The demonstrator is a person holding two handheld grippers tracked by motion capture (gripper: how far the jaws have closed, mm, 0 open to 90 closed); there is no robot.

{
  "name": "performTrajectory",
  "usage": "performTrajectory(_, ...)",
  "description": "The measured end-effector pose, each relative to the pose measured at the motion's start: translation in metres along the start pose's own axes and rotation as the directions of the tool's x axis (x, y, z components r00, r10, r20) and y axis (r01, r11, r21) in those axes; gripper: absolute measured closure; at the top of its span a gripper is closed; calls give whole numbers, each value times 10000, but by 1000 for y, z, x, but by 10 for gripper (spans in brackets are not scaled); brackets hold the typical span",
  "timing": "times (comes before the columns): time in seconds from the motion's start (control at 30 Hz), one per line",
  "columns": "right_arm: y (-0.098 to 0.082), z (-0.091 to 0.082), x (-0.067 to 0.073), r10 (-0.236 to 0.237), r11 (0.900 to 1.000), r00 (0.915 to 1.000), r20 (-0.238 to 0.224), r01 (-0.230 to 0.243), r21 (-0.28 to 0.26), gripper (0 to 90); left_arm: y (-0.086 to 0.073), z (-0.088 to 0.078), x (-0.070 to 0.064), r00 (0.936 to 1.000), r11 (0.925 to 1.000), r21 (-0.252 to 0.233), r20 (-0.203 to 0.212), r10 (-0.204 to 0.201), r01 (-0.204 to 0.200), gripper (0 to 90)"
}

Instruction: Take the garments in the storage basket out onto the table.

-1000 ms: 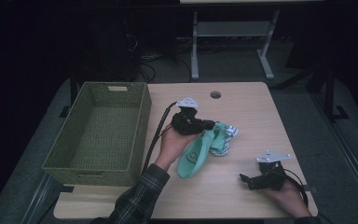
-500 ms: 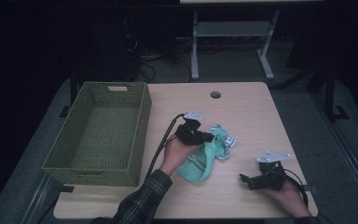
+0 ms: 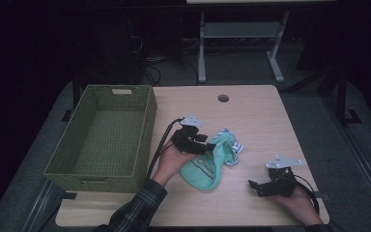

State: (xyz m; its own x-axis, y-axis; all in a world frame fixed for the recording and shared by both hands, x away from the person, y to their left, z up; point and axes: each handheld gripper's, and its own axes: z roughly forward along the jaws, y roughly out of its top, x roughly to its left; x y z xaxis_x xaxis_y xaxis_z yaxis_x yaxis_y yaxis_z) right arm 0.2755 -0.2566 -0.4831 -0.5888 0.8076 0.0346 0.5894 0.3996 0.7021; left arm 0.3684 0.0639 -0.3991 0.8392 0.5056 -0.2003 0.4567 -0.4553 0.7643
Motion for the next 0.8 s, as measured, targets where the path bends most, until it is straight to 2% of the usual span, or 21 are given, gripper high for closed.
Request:
performTrajectory(0.07, 0, 0, 0, 0, 10000, 10000, 3, 0, 1, 14, -6, -5, -1, 9999, 9999, 104, -109, 117, -116, 501)
performTrajectory(0.13, 0, 0, 0, -1, 10000, 10000, 3, 1, -1, 14, -11, -10, -2, 9998, 9997, 153, -137, 167, -165, 571)
performTrajectory(0.17, 0, 0, 0, 0, 10000, 10000, 2, 0, 2, 14, -14, -12, -2, 9998, 9996, 218, -92, 176, -174, 641)
performTrajectory(0.3, 0, 0, 0, -42, 10000, 10000, 7, 42, -22, 14, -26, -15, -2, 9998, 9993, 340, -143, 157, -152, 800)
performTrajectory(0.33, 0, 0, 0, 21, 10000, 10000, -9, -21, 15, 14, -29, -15, -2, 9996, 9984, 522, -127, 245, -238, 840)
performTrajectory(0.37, 0, 0, 0, -3, 10000, 10000, -1, 3, 1, 14, -32, -15, -3, 9996, 9984, 542, -214, 161, -150, 884)
performTrajectory(0.47, 0, 0, 0, -2, 10000, 10000, 2, 2, 3, 14, -39, -13, -6, 9990, 9944, 1025, -336, 292, -256, 897)
performTrajectory(0.63, 0, 0, 0, -8, 10000, 10000, -2, 8, 13, 14, -50, -14, -17, 9976, 9913, 1237, -457, 520, -460, 897)
performTrajectory(0.73, 1, 0, 0, 41, 10000, 10000, 59, -41, 11, 14, -60, -13, -23, 9956, 9835, 1683, -539, 767, -667, 897)
performTrajectory(0.8, 1, 1, 0, 65, 10000, 9999, 94, -65, 22, 14, -67, -9, -25, 9957, 9788, 1950, -558, 744, -622, 897)
